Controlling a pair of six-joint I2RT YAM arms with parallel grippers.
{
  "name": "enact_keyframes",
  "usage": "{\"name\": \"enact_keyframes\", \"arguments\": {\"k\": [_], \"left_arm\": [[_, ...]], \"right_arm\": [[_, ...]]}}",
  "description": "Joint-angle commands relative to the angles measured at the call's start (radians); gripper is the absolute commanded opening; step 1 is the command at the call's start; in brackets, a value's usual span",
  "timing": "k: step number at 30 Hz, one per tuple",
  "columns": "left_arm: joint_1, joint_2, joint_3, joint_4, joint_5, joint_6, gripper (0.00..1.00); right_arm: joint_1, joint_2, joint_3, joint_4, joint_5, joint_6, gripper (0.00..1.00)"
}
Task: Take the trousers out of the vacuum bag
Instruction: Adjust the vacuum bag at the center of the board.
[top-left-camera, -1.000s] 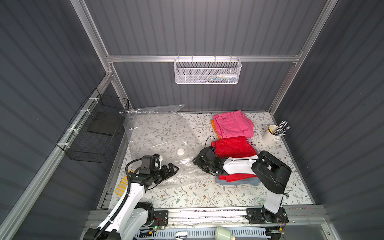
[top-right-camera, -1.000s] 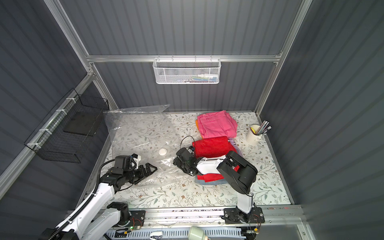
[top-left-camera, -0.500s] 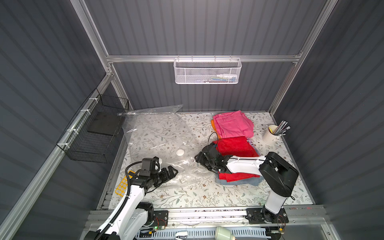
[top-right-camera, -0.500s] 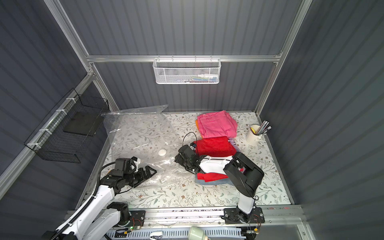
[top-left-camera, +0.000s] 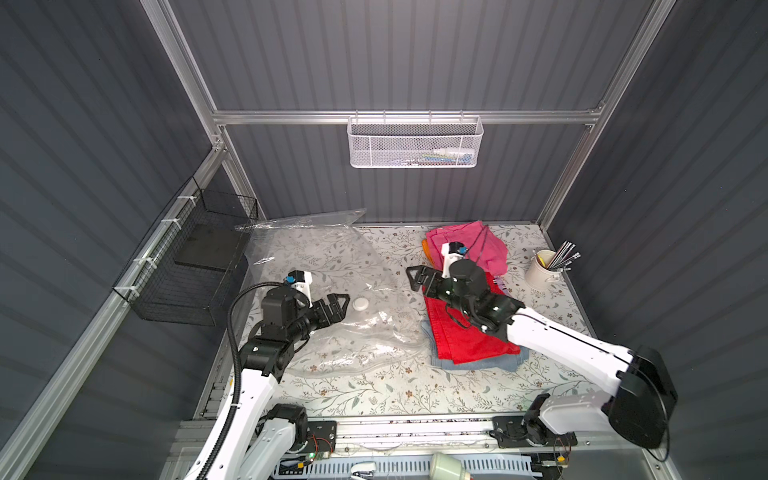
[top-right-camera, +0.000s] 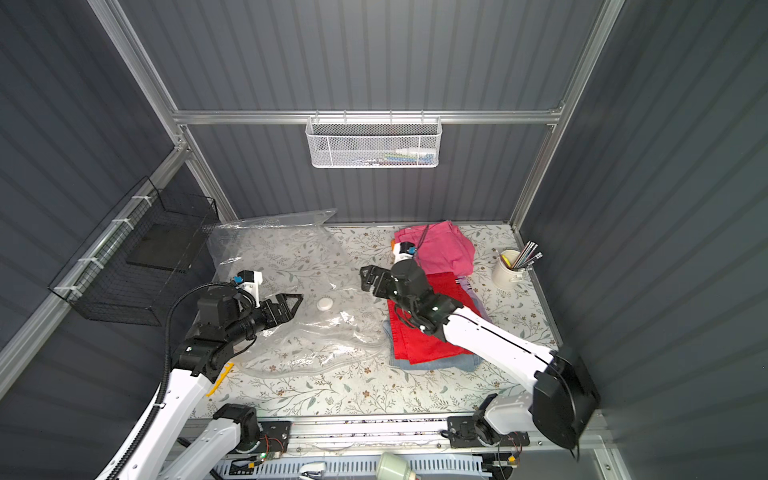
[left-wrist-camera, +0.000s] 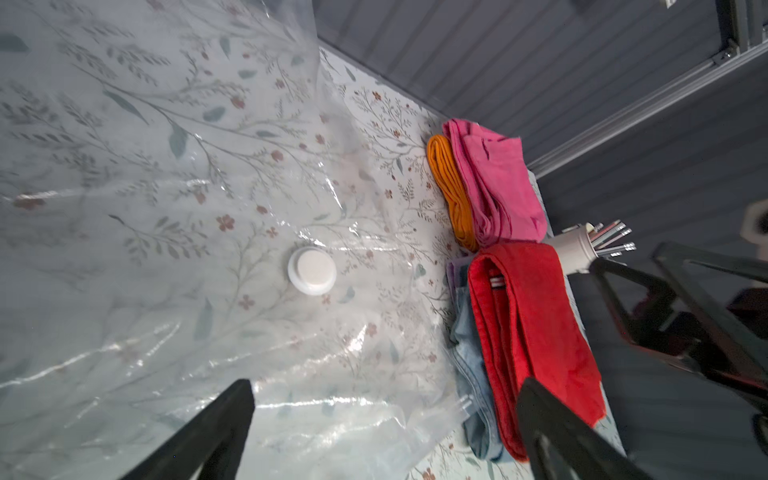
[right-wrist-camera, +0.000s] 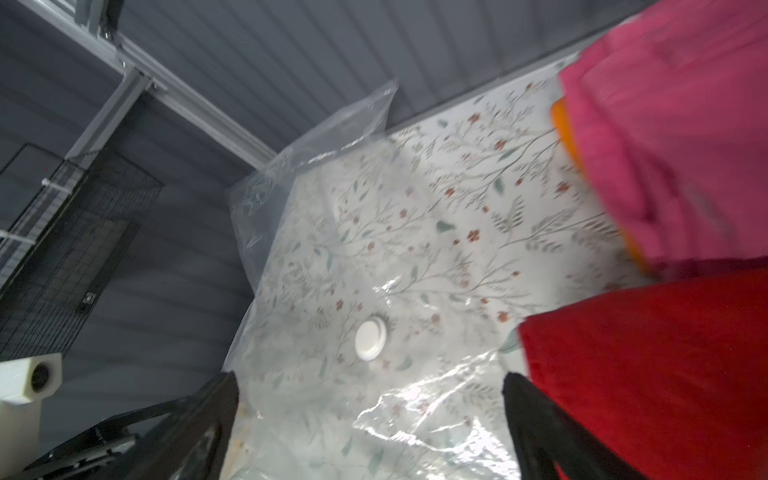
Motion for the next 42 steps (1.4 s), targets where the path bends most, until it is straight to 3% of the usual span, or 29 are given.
{"name": "enact_keyframes", "arguments": {"k": [1,4,9,15,25,32,42], "left_arm": [[0.001,0.017,-0.010,0.133,-0.090,0.021,1.00],[0.000,0.082,-0.018,0.179,-0.050,0.001,1.00],[0.001,0.118,-0.058,0.139,-0.010,-0.042,1.00],[-0.006,0.094,-0.207,0.132,0.182,-0.151,0.95],[-0.035,-0.027,-0.414,0.091,0.202,-0.190,0.95],[-0.037,0.020,-0.427,0.141,0.234,-0.176,0.95],[-0.057,-0.029,-0.300,-0.005,0.228,-0.154,0.95]], "right_arm": [[-0.054,-0.109,-0.094,-0.055,0.080,-0.127,0.99],[-0.058,-0.142,-0.058,-0.154,0.039,-0.177,0.99],[-0.023,-0.064,0.009,-0.222,-0.073,-0.124,0.99],[0.068,0.077,0.043,-0.170,-0.101,-0.069,0.99],[0.223,0.387,0.131,-0.088,-0.076,0.139,0.99],[0.244,0.591,0.231,-0.090,-0.041,0.230,0.99],[0.219,0.760,0.318,-0.122,0.003,0.307,0.99]]}}
